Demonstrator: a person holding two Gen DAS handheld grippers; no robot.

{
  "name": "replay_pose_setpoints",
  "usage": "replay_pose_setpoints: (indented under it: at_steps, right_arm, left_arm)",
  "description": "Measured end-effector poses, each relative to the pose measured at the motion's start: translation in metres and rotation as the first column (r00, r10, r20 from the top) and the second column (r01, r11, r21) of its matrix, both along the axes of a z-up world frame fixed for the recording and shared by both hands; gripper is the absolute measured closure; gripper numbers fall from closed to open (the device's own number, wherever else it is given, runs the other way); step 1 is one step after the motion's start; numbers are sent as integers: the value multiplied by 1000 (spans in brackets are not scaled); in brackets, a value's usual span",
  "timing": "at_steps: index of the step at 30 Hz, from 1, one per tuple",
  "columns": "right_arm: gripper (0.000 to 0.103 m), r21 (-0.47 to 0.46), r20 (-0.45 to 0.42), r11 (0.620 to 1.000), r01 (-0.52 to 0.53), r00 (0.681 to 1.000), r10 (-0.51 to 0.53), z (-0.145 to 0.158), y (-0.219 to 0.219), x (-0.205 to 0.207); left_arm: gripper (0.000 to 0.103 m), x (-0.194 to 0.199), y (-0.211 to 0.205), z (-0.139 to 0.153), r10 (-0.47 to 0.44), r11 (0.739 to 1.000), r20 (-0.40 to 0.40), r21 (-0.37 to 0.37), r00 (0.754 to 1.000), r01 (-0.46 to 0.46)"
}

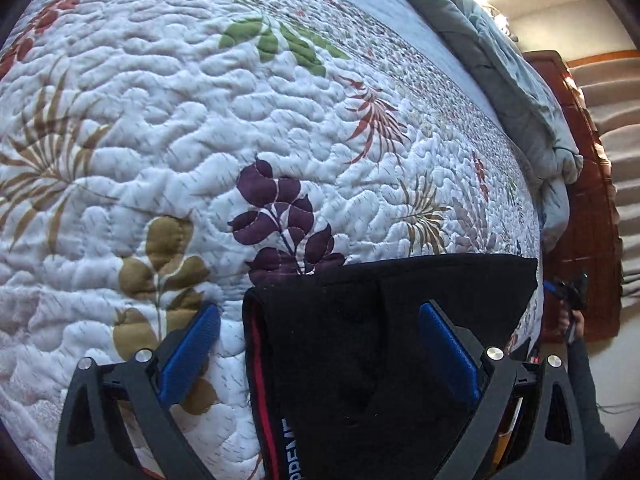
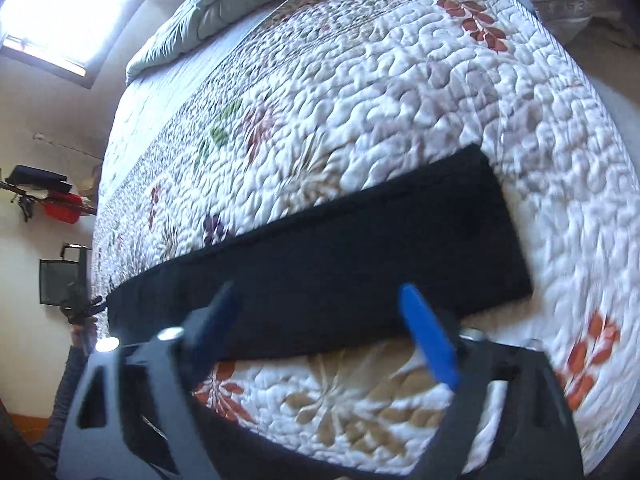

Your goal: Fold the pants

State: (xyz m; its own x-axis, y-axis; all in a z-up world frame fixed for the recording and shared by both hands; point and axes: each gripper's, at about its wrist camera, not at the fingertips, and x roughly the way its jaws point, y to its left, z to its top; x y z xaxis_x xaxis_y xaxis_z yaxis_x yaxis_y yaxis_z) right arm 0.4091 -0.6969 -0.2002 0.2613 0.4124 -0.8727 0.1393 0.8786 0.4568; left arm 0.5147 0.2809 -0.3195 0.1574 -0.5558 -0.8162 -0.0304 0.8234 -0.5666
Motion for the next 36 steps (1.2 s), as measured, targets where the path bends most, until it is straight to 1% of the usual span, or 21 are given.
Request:
replay_pose_setpoints:
  at_steps: [2, 3, 5, 6, 9, 10, 12, 14, 16, 18, 20, 21, 22, 24, 27, 29, 30, 31, 32, 34, 36]
  right_arm:
    - [35, -6, -6, 1000, -4, 1000, 4, -5, -13, 10]
    - [34, -17, -10, 1000, 3, 1000, -3, -8, -20, 15]
    - [26, -28, -15, 999, 32, 999, -33, -14, -38, 24]
    - [26, -28, -16, 999, 43, 999, -43, -17, -45, 28]
    - [24, -20, -25, 997, 68, 997, -69, -29, -68, 40]
    - [24, -51, -33, 996, 73, 997, -74, -34, -74, 46]
    - [24, -87, -30, 992, 96, 995, -99, -42, -85, 52]
    - [19, -62, -37, 994, 90, 995, -92, -49, -89, 57]
    - [15, -51, -33, 998, 49, 998, -50, -53, -86, 61]
    - [15, -34, -23, 999, 2, 1000, -3, -54, -80, 63]
    - [20, -13, -21, 1000, -26, 999, 26, -53, -77, 63]
    - [22, -6, -22, 999, -40, 999, 40, -52, -74, 63]
    - [24, 9, -24, 999, -45, 999, 46, -53, -72, 64]
    - [24, -2, -38, 998, -68, 997, 68, -57, -65, 65]
    - [26, 2, -43, 998, -66, 997, 66, -58, -62, 67]
    - [45, 21, -44, 998, -66, 997, 67, -55, -64, 66]
    - [49, 23, -46, 998, -67, 997, 68, -54, -65, 65]
    - [59, 20, -46, 997, -68, 997, 69, -51, -69, 63]
    - [73, 19, -42, 997, -72, 996, 73, -49, -70, 61]
    - [90, 6, -31, 997, -74, 997, 74, -43, -74, 58]
    - [93, -20, -20, 997, -73, 997, 73, -37, -74, 57]
  left_arm:
    - [5, 0, -4, 3, -23, 1000, 11, 8, 1000, 23]
    - [9, -1, -7, 4, -39, 999, 13, 14, 999, 38]
    - [13, -5, -19, 7, -87, 995, 17, 42, 996, 86]
    - [15, -7, -22, 8, -103, 993, 17, 56, 995, 102]
    - [22, -7, -25, 2, -112, 990, -3, 81, 994, 112]
    - [22, -6, -24, -1, -101, 991, -11, 83, 995, 102]
    - [20, -2, -21, -3, -72, 994, -18, 76, 997, 73]
    - [12, 0, -24, -5, -63, 996, -23, 65, 998, 65]
    - [10, 1, -32, -5, -85, 991, -19, 101, 996, 86]
    - [11, 0, -35, -5, -97, 988, -15, 122, 995, 98]
    - [20, -1, -31, -2, -87, 988, -11, 127, 996, 88]
    - [31, -2, -28, -1, -76, 987, -10, 142, 997, 77]
    - [47, -2, -24, -1, -66, 985, -7, 157, 998, 66]
    - [66, -4, -17, 0, -44, 981, -3, 188, 999, 43]
    - [79, -5, -19, 1, -52, 984, 0, 172, 999, 51]
    - [83, -5, -26, 2, -75, 981, 3, 179, 997, 74]
    - [87, -5, -28, 2, -83, 980, 7, 183, 997, 81]
    - [88, -5, -30, 3, -88, 979, 10, 187, 996, 84]
    - [88, -5, -31, 5, -93, 978, 17, 191, 996, 88]
    - [89, -7, -31, 7, -88, 978, 31, 194, 996, 80]
    - [90, -8, -29, 10, -74, 980, 44, 190, 996, 64]
